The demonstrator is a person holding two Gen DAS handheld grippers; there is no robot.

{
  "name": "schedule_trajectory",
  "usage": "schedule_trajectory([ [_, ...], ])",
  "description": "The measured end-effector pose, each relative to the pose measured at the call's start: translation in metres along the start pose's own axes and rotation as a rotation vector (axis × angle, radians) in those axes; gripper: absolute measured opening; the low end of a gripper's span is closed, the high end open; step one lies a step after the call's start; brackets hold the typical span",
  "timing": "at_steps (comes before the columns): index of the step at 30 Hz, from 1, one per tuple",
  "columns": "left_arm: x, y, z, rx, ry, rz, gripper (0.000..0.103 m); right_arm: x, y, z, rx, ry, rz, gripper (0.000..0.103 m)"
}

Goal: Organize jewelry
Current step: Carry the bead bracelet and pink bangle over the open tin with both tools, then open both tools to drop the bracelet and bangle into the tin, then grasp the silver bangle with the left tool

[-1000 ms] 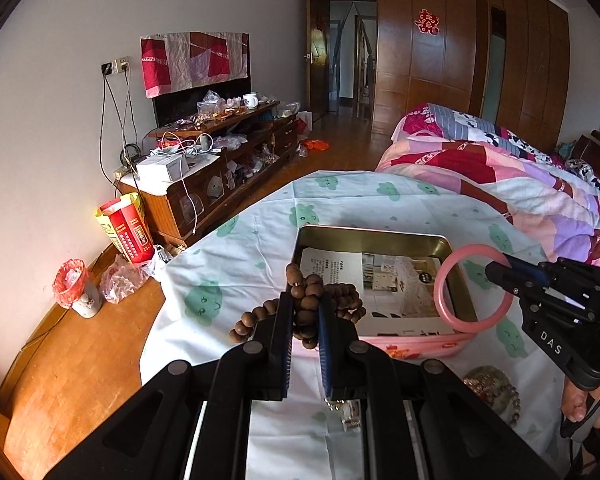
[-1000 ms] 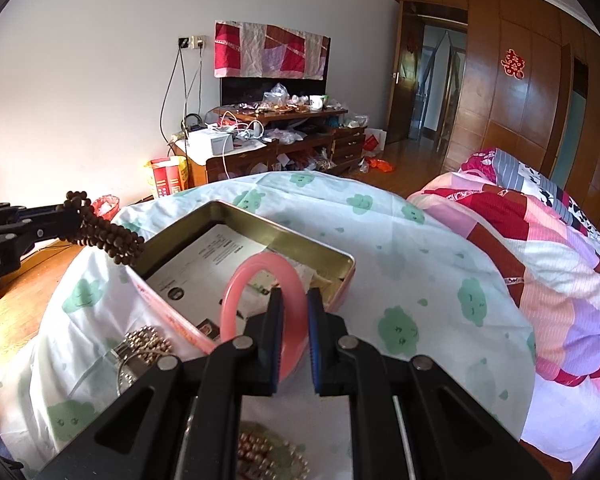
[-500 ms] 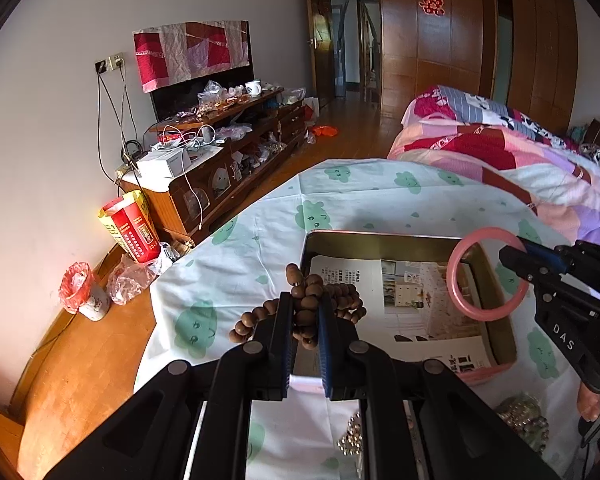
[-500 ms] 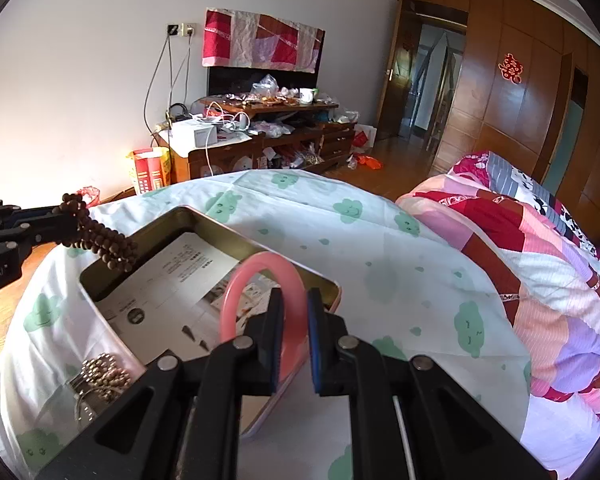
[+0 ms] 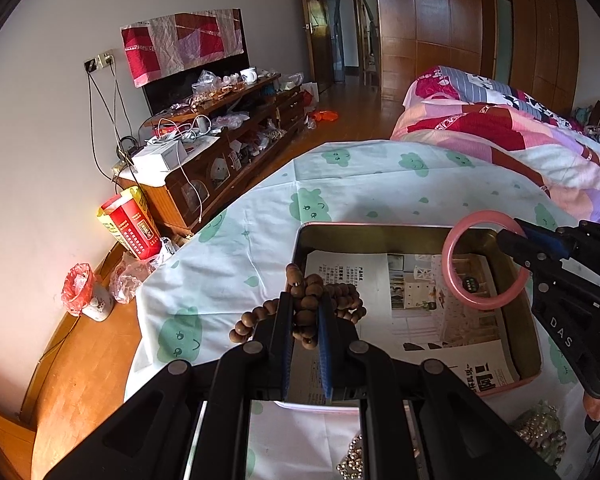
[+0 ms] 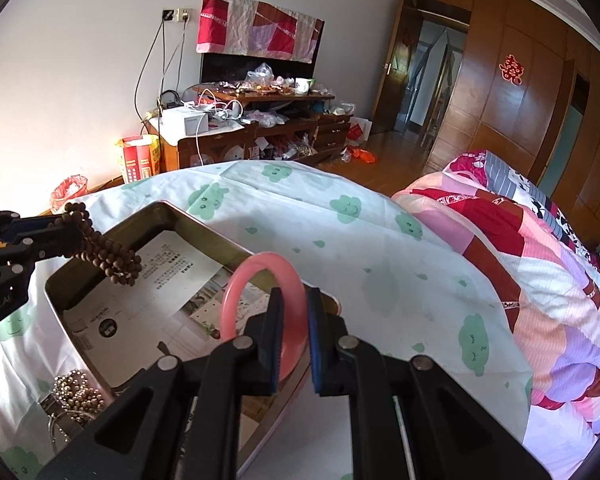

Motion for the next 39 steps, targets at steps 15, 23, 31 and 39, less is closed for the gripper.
schedule_trajectory([
  [15,0.014,0.007,0.003,0.019,-0.022,-0.005,0.011,0.014,-0.007,-0.004,-0.021,-0.022,0.0,0.013],
  [23,0.003,0.001,0.01,-0.002,0.007,-0.076,0.075,0.009,-0.007,0.003,-0.011,-0.026,-0.016,0.04],
  [31,-0.029,-0.016,0.049,-0.068,0.016,-0.046,0.075,-0.017,0.006,0.028,0.027,-0.028,-0.016,0.041],
  [39,-0.051,-0.003,0.112,-0.107,-0.028,-0.032,0.075,-0.039,0.019,0.08,0.075,-0.056,0.007,0.047],
])
Point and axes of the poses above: each gripper's, at about its wrist camera, not at the fingertips, and x roughly the way its jaws point, y to its right, z to its underside, the point moved 6 cm from there along x, roughly the way its jaws point, and after that the axes turned 5 degrees about -y, right-handed, at the moved point
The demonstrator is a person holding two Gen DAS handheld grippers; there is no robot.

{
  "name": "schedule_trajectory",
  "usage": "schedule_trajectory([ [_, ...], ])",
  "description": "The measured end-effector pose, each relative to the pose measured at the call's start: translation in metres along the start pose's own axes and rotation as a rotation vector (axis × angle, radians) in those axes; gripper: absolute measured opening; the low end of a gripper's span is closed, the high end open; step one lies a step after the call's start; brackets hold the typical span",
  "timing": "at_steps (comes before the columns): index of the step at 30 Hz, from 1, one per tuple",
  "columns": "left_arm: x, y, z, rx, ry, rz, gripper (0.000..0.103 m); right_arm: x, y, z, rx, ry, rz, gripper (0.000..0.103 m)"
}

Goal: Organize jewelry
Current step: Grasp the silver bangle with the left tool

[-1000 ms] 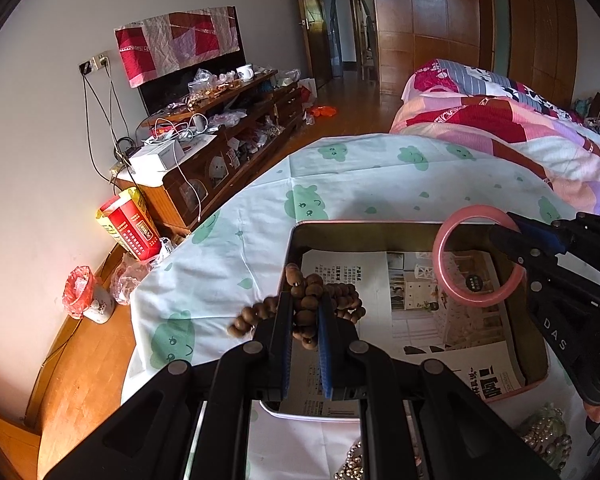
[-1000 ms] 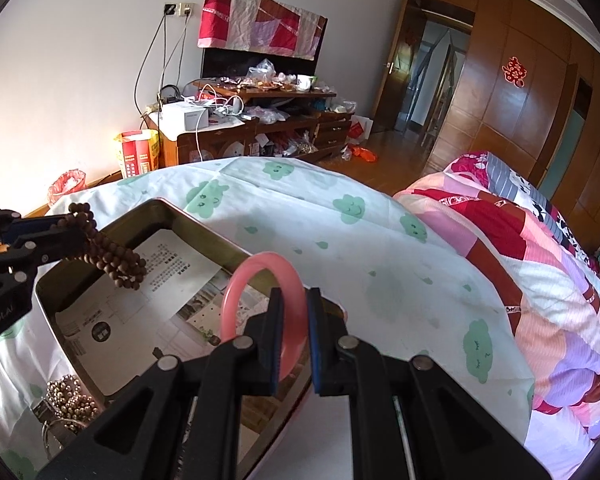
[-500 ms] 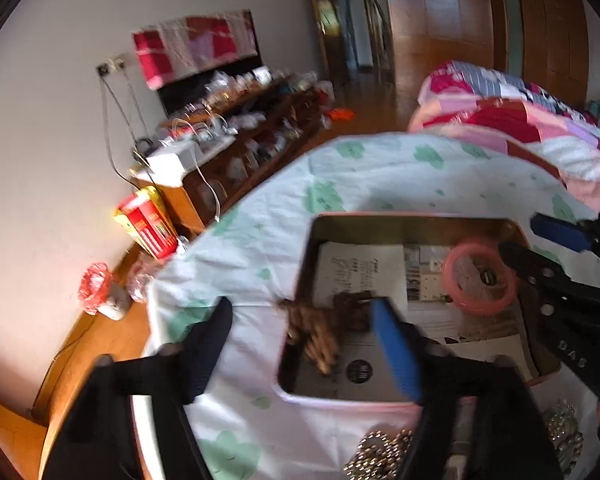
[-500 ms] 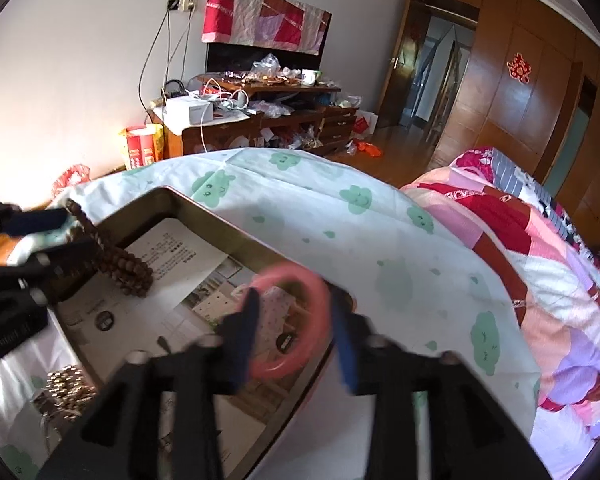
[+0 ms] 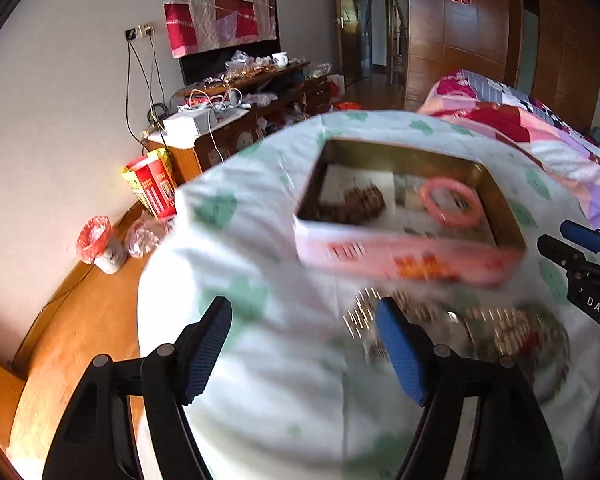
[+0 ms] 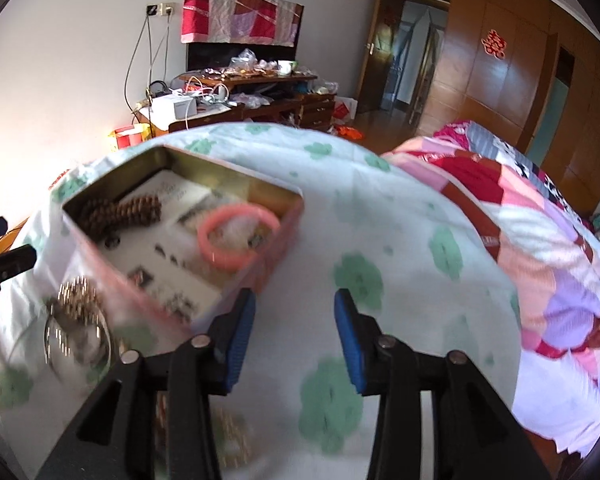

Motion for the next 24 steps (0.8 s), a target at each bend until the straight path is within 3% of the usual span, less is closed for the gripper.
schedule_trajectory([
  [10,-0.006,0.036,0.014,0.056,0.012,-0.009,0.073,-0.026,-0.006,0.051,0.016,0.003,0.013,0.05],
  [14,0.01,0.048,0.021,0.083,-0.033,0.006,0.047,-0.029,-0.002,0.061,0.037,0.006,0.009,0.05],
  [17,0.019,0.053,0.026,0.09,-0.054,0.028,0.04,-0.026,0.0,0.061,0.056,-0.001,-0.012,0.05],
  [19,0.02,0.053,0.027,0.095,-0.055,0.042,0.027,-0.03,-0.002,0.06,0.058,0.013,-0.023,0.05],
  [20,0.021,0.054,0.028,0.097,-0.059,0.055,0.012,-0.032,-0.004,0.06,0.059,0.022,-0.027,0.05],
  [24,0.02,0.052,0.03,0.105,-0.063,0.07,0.007,-0.036,-0.013,0.06,0.04,0.043,-0.044,0.049],
])
Point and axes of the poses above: each gripper's, at about its wrist camera, not at the fingertips, and x roughly the way its jaws point, y to its right, z to its underside, the point moved 6 cm from there along x, roughly the way its jaws point, and after that the axes turned 5 degrees about -y, right-handed, at the moved point
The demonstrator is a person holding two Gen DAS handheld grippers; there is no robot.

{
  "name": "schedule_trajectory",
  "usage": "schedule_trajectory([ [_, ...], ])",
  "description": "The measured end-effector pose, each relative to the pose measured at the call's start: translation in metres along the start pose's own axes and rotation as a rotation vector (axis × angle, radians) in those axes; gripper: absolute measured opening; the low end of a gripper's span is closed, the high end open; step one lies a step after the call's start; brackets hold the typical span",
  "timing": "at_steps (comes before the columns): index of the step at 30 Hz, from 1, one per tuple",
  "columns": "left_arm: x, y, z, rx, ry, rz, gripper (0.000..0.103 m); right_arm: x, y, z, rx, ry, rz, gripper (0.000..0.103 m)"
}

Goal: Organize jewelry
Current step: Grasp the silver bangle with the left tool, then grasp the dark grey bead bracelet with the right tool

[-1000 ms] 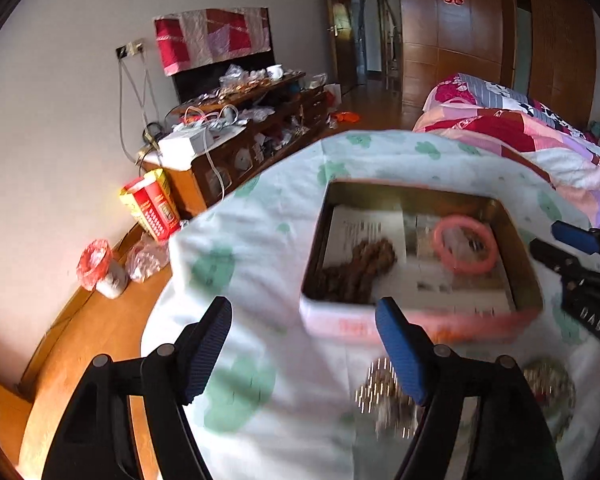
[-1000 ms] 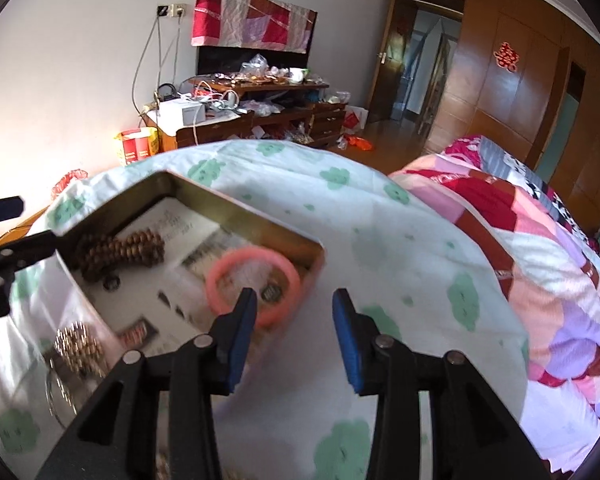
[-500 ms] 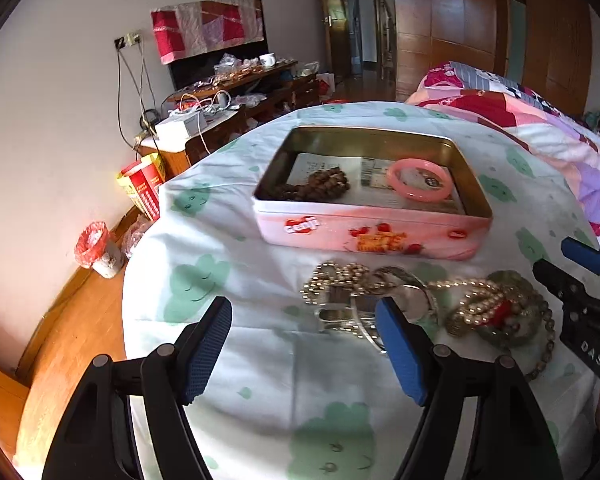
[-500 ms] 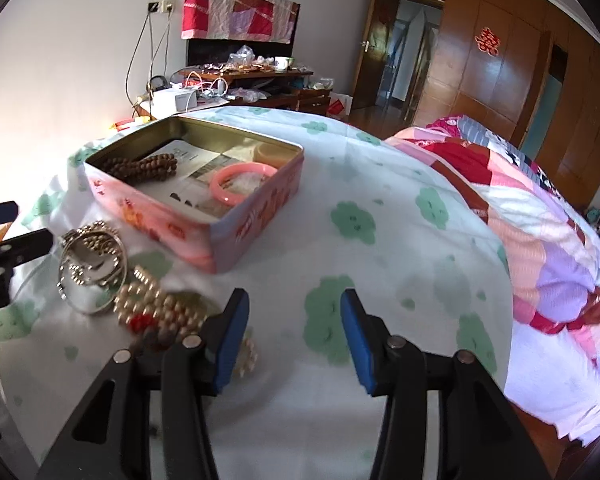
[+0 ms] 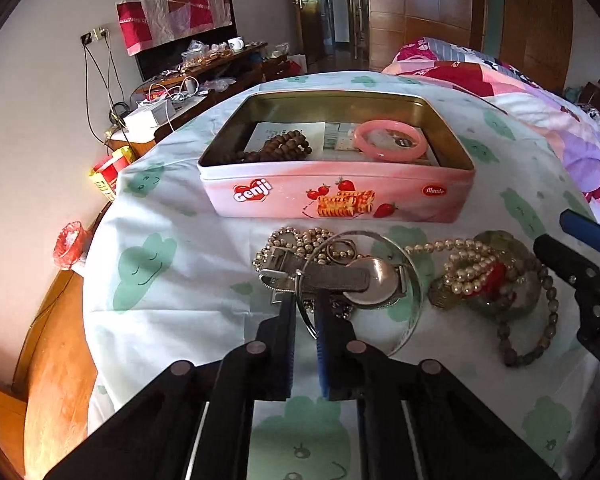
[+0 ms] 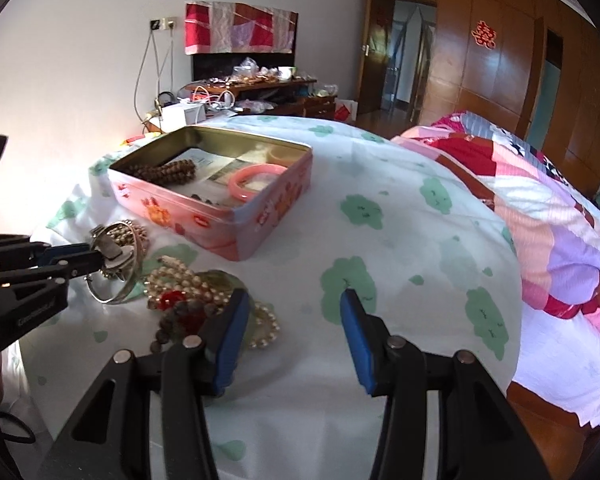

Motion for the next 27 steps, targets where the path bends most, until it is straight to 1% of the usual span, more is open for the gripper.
schedule_trajectory([
  [2,-0.007,-0.005,-0.001,-0.004,0.012,0.003,0.003,-0.001,-0.003,0.001,-0.008,0.0,-0.007,0.05],
  [5,-0.018,-0.013,-0.004,-0.004,0.039,-0.012,0.003,-0.005,-0.005,-0.001,-0.012,0.017,-0.025,0.05],
  [8,-0.021,-0.02,-0.005,-0.009,0.041,-0.022,0.003,-0.008,-0.013,-0.002,-0.042,0.03,-0.05,0.05],
  [11,-0.021,-0.028,-0.003,-0.014,0.039,-0.043,0.003,-0.003,-0.022,0.003,-0.084,0.007,-0.059,0.049],
  [15,-0.022,-0.035,-0.001,-0.03,0.036,-0.036,0.003,0.006,-0.027,0.009,-0.113,-0.027,-0.054,0.049],
  [16,-0.022,-0.036,-0.001,-0.033,0.037,-0.035,0.003,0.007,-0.027,0.01,-0.116,-0.031,-0.054,0.046],
  [17,-0.023,-0.036,-0.001,-0.036,0.038,-0.033,0.003,0.008,-0.027,0.012,-0.119,-0.036,-0.057,0.037],
  [19,-0.025,-0.036,-0.002,-0.036,0.043,-0.031,0.003,0.009,-0.028,0.014,-0.133,-0.044,-0.061,0.029],
  [20,-0.026,-0.036,-0.003,-0.037,0.045,-0.029,0.003,0.008,-0.028,0.014,-0.142,-0.041,-0.057,0.015],
  [24,-0.031,-0.039,-0.004,-0.041,0.053,-0.029,0.003,0.006,-0.03,0.015,-0.159,-0.036,-0.047,0.012],
  [27,-0.037,-0.042,-0.007,-0.049,0.068,-0.027,0.003,0.0,-0.027,0.011,-0.156,-0.008,-0.027,0.01],
])
Point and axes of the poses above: each gripper's, at about its wrist camera, not at the fingertips, and x roughly the way its jaws point, y to its right, z to its underside, the point moved 6 cm from there along x, roughly the way its jaws point, and after that the axes turned 5 degrees about -y, right-handed, at the moved point
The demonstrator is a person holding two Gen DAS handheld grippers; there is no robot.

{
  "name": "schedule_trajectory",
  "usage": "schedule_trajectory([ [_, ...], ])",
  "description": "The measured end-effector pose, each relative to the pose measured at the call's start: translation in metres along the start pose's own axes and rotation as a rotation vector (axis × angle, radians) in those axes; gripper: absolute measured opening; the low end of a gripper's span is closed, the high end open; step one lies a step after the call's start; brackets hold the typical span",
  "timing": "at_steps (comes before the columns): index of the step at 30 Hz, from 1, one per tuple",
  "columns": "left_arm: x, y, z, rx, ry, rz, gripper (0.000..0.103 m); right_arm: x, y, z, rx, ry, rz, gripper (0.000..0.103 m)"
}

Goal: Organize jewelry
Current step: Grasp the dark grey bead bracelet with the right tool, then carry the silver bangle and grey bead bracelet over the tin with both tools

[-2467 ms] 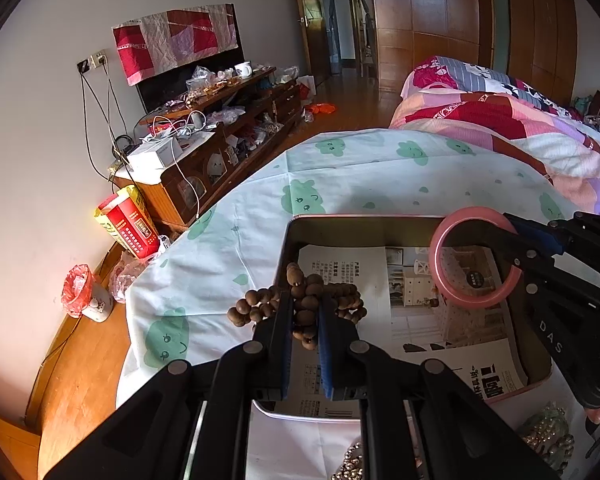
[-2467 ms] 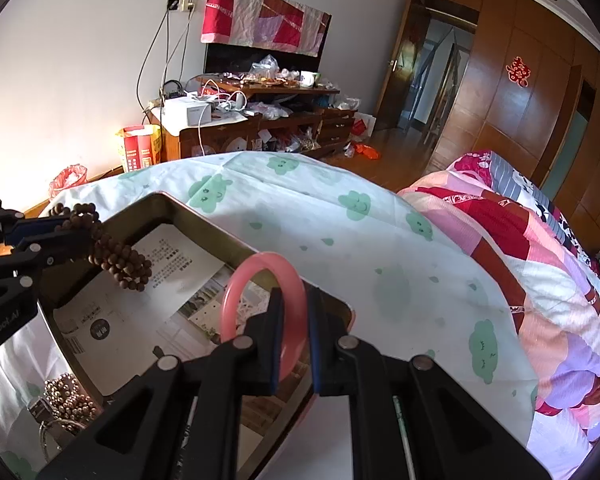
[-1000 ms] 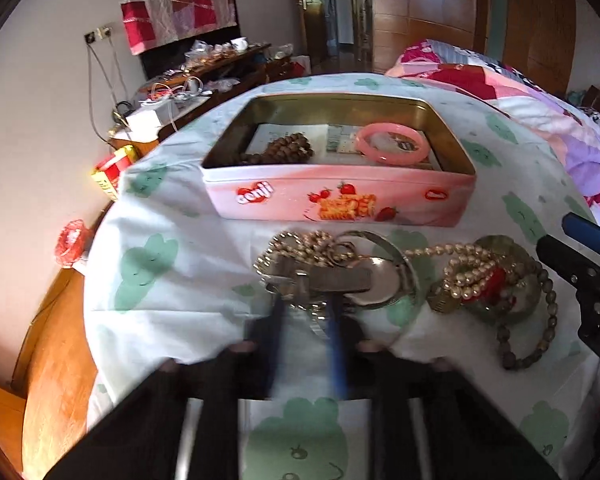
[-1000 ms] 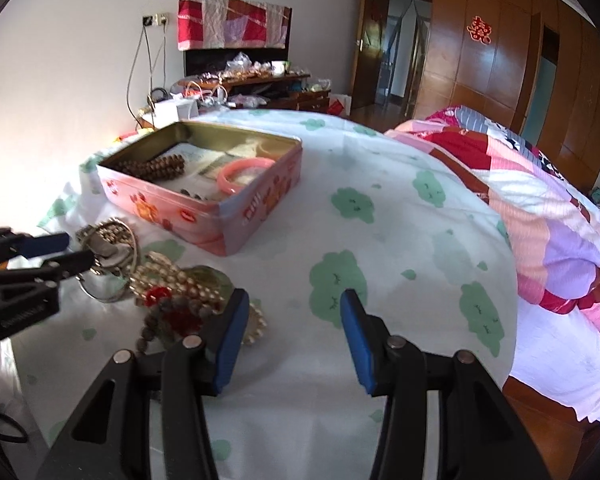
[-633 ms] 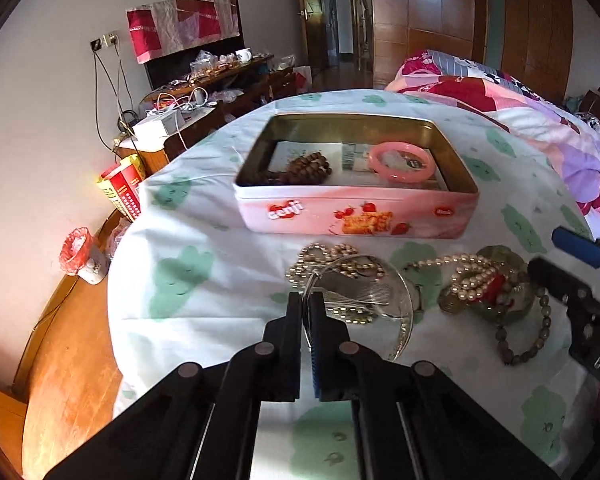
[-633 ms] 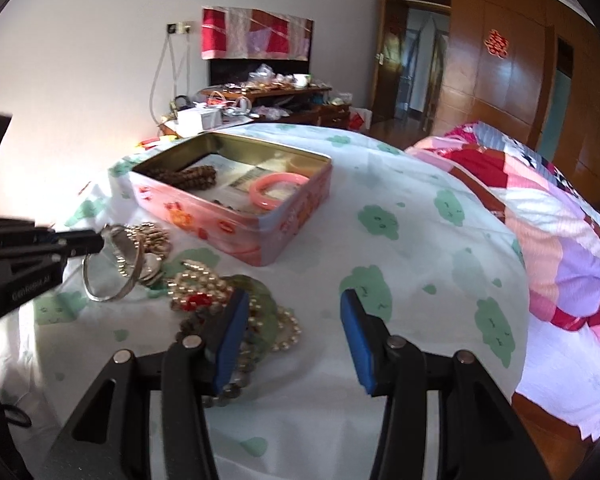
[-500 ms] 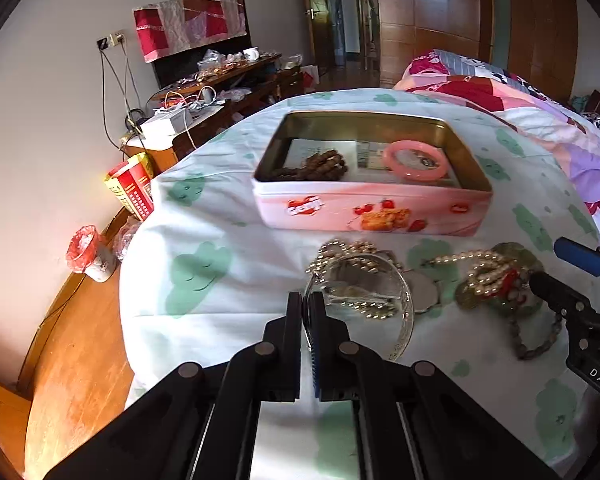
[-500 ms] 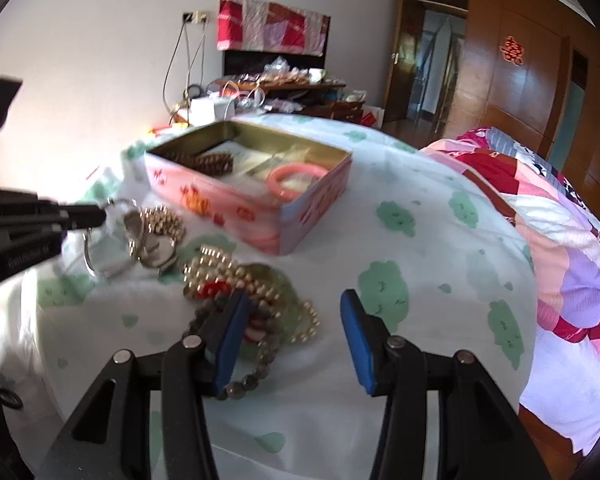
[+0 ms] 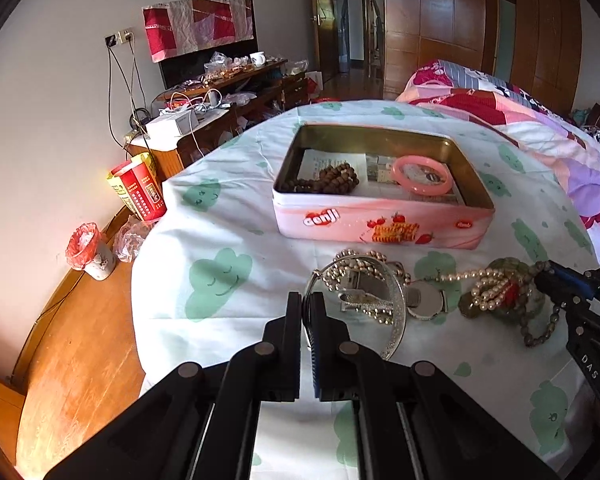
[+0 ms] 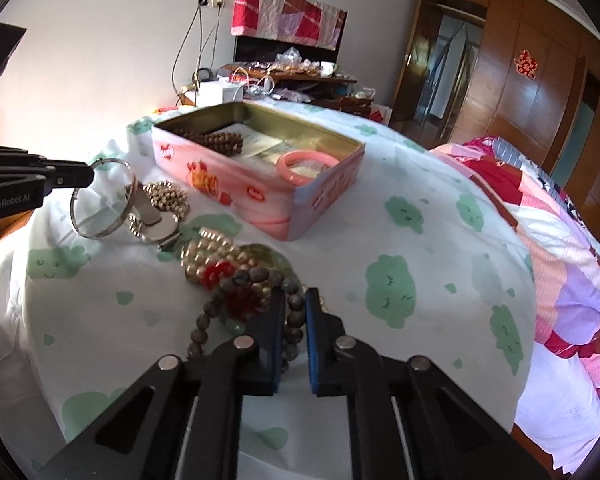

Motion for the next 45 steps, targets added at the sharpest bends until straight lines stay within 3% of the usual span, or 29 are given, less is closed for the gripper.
schedule_trajectory([
  [16,-0.014,-0.009,-0.014,-0.006,0.043,-0.016,0.003,-0.03,0.02,-0.027,0.049,0.108,0.043,0.01],
  [45,-0.012,-0.004,-0.07,0.035,0.097,-0.03,0.003,-0.013,0.032,-0.084,0.019,0.153,0.069,0.01],
])
Point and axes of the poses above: each gripper's, at about its wrist camera, not at the fingertips, and x roughly the way its jaws point, y to its right, z to its underside, the point moved 6 cm from there along x, roughly the way its jaws point, and after that the axes turned 5 degrees about -y, right-handed, at the moved point
